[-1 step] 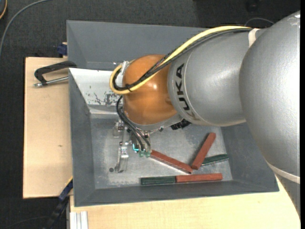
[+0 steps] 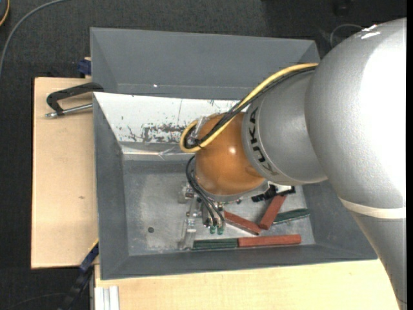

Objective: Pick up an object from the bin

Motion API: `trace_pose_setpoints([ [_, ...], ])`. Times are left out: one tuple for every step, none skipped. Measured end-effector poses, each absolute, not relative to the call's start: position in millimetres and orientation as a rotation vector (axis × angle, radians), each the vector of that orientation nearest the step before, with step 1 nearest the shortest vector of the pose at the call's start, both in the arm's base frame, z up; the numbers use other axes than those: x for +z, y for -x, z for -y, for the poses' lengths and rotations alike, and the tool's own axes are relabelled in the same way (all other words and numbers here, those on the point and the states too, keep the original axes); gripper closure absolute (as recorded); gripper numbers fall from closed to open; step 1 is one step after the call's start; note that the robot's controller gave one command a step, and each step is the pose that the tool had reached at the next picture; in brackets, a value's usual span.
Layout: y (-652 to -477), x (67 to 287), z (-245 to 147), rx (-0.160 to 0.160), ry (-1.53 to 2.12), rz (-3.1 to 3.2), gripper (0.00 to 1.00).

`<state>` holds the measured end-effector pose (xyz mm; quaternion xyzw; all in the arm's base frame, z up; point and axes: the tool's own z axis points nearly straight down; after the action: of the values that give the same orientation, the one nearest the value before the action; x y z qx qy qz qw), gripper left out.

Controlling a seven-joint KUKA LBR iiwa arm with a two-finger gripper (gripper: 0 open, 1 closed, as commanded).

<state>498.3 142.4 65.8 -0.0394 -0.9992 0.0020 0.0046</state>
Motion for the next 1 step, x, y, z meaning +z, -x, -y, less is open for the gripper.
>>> trace_pose_setpoints([
  [-509.5, 91.2, -67.7, 0.003, -0.427, 3.118, 0.0],
])
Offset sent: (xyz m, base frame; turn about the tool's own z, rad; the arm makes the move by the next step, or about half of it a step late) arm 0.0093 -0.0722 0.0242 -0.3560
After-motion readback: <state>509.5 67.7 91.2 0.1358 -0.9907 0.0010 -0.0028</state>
